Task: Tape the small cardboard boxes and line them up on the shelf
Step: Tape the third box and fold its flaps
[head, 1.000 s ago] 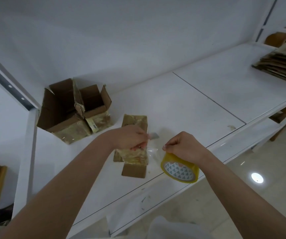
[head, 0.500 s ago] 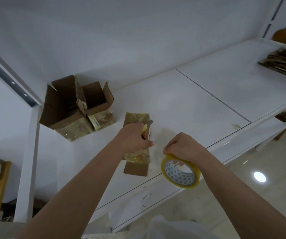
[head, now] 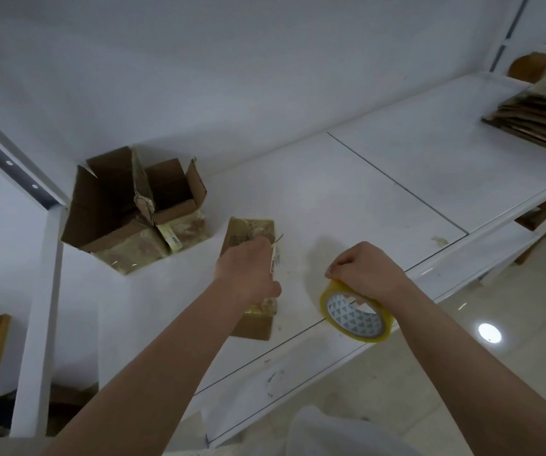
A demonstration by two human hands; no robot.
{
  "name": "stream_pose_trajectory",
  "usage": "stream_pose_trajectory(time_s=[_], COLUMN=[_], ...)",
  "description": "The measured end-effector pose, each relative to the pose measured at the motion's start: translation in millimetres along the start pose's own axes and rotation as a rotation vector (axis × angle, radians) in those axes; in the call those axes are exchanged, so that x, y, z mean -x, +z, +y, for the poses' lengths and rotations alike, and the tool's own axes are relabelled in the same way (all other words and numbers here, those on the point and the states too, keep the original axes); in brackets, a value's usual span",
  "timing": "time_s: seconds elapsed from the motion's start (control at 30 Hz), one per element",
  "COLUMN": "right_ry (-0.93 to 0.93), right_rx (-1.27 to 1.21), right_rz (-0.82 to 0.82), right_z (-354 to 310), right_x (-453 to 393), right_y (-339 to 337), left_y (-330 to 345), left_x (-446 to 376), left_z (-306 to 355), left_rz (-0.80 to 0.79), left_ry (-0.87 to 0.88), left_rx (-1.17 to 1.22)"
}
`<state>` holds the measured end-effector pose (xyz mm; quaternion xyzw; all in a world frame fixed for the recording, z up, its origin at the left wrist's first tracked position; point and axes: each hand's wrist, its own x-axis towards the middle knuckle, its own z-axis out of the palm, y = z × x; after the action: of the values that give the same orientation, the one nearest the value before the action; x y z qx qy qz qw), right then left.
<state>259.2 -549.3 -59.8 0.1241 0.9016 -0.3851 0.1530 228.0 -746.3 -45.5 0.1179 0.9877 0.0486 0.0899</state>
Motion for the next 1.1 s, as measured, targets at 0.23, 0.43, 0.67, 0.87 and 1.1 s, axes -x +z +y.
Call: stream_pose_trajectory(time_s=[0.23,0.43,0.67,0.87,1.1], right_ry=[-0.042,-0.124,-0.173,-0.201,-0.222], right_rx=[0.018,0.017,-0.048,-0.07,-0.068], right_rz=[0.009,0.027,0.009,-0.03,-0.053], right_z=[6,3,7,3,0], right_x=[-4,-13,-22,-34,-45], right_y=[-8,-19,-36,-38,-41], left_y=[0,-8,-9,-10,14], left_x=[5,-11,-15,-8,-41], left_z=[-1,22,37,17,42], left_rz=[-0.007,0.283,0.202,0.3,0.274], left_ry=[-0.077,-0.223,-0.22,-0.169,-0.387], left_rx=[0.142,0.143,-0.165,-0.089,0.019])
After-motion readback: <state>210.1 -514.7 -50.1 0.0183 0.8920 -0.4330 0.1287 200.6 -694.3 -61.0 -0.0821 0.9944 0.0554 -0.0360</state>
